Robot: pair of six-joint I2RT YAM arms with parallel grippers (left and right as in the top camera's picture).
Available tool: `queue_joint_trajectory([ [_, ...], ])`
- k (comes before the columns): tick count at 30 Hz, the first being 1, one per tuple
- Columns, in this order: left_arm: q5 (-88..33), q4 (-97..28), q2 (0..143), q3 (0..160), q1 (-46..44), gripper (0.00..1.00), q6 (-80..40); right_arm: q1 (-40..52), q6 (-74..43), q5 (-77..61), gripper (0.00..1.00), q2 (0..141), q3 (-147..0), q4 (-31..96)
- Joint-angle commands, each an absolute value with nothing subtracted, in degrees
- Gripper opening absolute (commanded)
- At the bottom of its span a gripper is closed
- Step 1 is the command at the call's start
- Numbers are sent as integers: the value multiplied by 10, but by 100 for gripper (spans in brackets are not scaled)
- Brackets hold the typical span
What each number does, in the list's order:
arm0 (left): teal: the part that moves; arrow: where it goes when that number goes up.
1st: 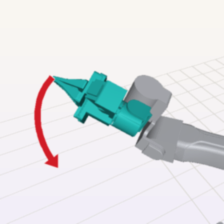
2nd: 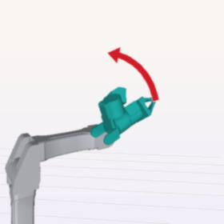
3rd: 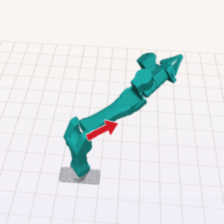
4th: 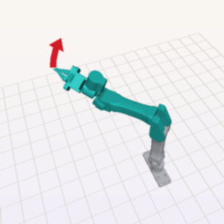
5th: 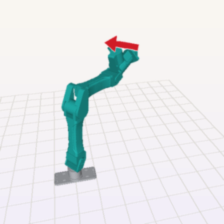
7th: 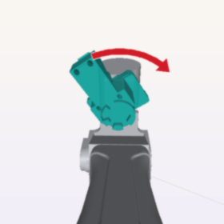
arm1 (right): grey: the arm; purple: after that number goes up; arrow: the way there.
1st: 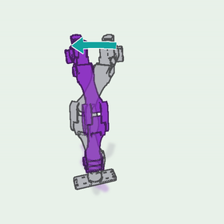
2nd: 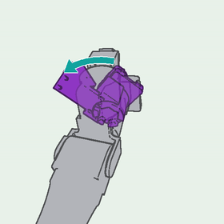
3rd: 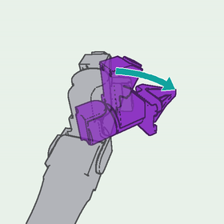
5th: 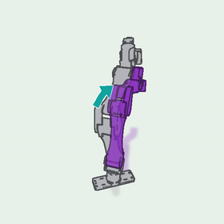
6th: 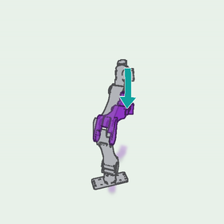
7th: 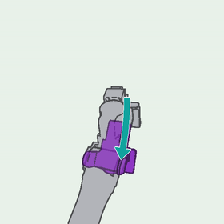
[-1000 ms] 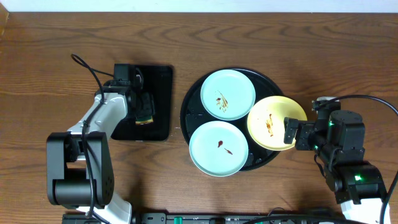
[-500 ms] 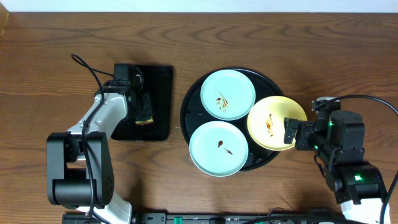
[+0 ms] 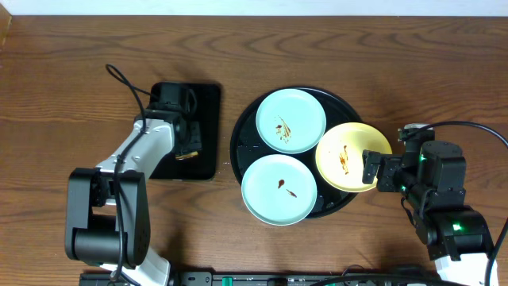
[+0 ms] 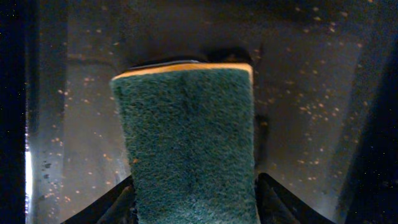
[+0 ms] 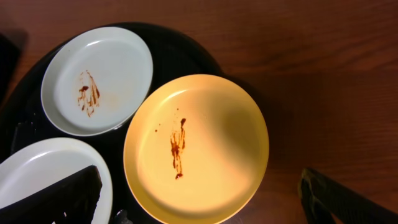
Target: Clean dirty plates on tray and stack at the side
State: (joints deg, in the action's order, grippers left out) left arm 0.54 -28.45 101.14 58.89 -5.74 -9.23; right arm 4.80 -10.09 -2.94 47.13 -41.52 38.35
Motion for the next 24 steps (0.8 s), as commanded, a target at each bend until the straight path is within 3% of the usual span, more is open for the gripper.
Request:
queue_joint_trajectory([
  [1, 27, -288, 999, 602, -63, 57, -103, 52, -107, -23, 99, 470, -427, 384],
  [20, 39, -299, 966, 604, -63, 59, -118, 52, -107, -23, 99, 470, -427, 385],
  [24, 35, -305, 976, 601, -63, 63, -118, 52, -107, -23, 99, 470, -427, 385],
])
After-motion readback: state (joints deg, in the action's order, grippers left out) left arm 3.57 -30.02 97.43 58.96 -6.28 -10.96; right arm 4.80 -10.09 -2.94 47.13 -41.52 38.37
